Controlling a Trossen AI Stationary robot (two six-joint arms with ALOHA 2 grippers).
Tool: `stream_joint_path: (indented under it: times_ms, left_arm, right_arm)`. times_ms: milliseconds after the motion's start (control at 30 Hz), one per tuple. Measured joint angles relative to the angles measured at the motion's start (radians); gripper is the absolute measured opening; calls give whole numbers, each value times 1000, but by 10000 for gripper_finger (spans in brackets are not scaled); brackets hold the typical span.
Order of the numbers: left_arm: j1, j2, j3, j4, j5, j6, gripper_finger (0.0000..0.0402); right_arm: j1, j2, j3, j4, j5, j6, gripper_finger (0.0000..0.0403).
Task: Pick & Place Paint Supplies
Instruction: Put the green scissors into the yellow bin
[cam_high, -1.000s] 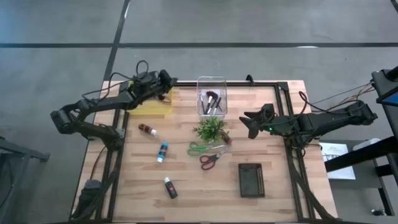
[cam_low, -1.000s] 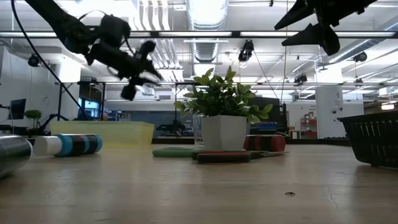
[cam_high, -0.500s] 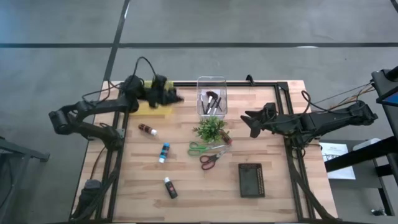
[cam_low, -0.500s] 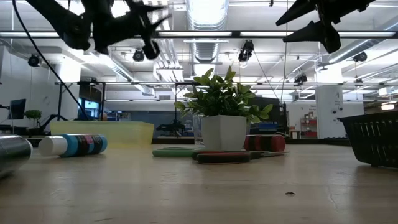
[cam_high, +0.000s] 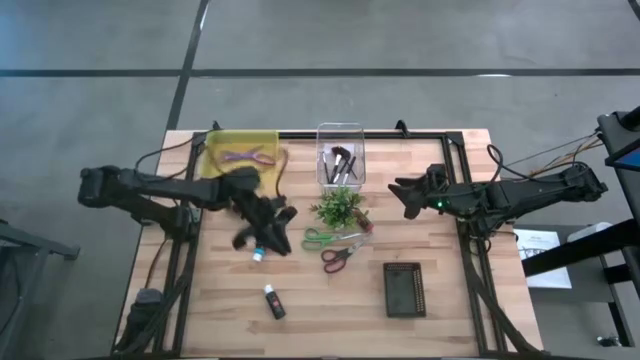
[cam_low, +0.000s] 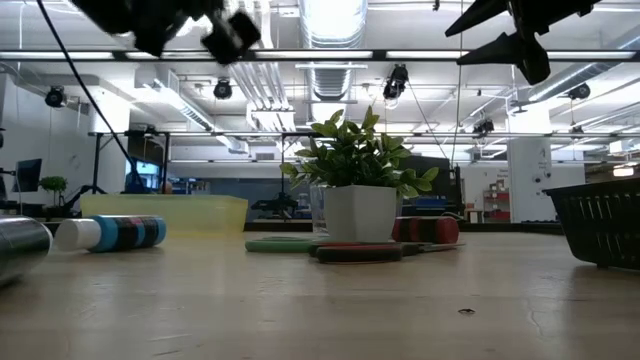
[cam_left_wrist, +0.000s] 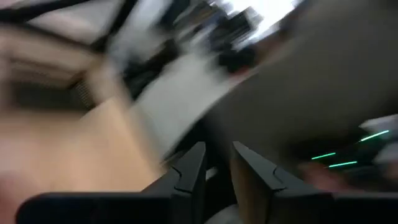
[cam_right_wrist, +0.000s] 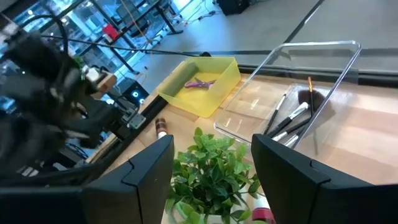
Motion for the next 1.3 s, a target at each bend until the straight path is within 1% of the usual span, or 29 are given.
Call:
stream_joint_path:
  times_ms: [33,67,100,133,167,200,233,267,367,467,633,733,833,900,967,1100,1233,1300]
  left_arm:
    - [-16,0,33,-169,-84,132,74]
    - [-30,1,76,-346,-192,264,69]
    - [-41,1,119,-504,-314,378,63]
    - [-49,3,160,-629,-435,468,57]
    - [-54,5,194,-721,-552,524,51]
    - [-57,6,223,-785,-664,549,45]
    - [-59,6,241,-825,-745,555,41]
    - [-58,6,252,-842,-791,557,37]
    - [-62,7,254,-840,-807,575,34]
    - [-87,23,215,-823,-797,606,33]
    - [-154,70,148,-730,-804,677,33]
    - [-191,108,139,-686,-845,684,33]
    - [-203,150,141,-578,-864,658,33]
    - [-209,192,142,-513,-865,605,33]
    - [-211,237,160,-502,-859,569,33]
    - [-213,326,209,-499,-876,567,33]
    - [-218,388,242,-525,-879,592,33]
    - [-219,401,251,-534,-899,592,33]
  right_arm:
    - [0,1,0,0,0,10,215]
    - [0,0,0,0,-1,21,215]
    - [0,-1,0,1,-1,31,215]
    - [0,-1,0,1,-1,41,215]
    - [0,-1,0,1,-1,47,215]
    - [0,-1,0,4,-1,52,215]
    - [0,-1,0,9,-1,56,215]
    - [0,0,0,20,-1,57,215]
    - [0,1,0,54,-1,45,215]
    - [0,1,0,76,0,22,215]
    - [0,-1,0,117,0,3,215]
    - [0,-1,0,127,-3,-15,215]
    - [0,-1,0,144,-8,-34,215]
    - [0,-1,0,153,-21,-33,215]
    - [0,-1,0,162,-52,-34,215]
    - [2,0,7,160,-99,-36,215]
    - [2,0,25,156,-108,-51,215]
    - [2,0,34,155,-109,-65,215]
